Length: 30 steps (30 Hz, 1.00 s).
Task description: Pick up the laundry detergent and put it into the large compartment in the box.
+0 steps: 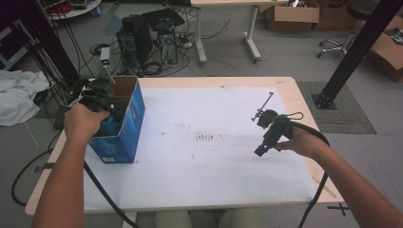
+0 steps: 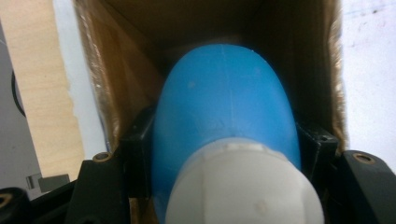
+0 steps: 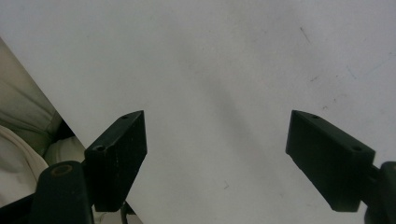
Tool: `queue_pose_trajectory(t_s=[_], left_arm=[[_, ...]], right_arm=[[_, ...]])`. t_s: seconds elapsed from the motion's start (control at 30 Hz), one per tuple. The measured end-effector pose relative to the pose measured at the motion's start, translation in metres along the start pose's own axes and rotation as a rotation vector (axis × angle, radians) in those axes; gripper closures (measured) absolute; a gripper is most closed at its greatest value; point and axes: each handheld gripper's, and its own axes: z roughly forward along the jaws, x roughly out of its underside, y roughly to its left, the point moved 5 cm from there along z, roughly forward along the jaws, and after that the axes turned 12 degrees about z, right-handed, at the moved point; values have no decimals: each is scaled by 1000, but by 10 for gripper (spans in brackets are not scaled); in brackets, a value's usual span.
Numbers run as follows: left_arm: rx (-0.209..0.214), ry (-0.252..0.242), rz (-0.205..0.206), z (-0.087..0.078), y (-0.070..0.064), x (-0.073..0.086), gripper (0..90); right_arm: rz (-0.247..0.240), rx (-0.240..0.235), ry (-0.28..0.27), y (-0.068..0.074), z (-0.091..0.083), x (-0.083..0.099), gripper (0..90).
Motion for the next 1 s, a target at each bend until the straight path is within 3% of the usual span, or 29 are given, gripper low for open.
queue_pose_trajectory(t_s=[0.27,1.0], left_arm=[[6,9,5,10,-1,2,381],[14,-1,-25,10,1,6,374]], right_arm=[[1,1,1,-1,1,0,204],[-2,-1,0,2,1,0,205]])
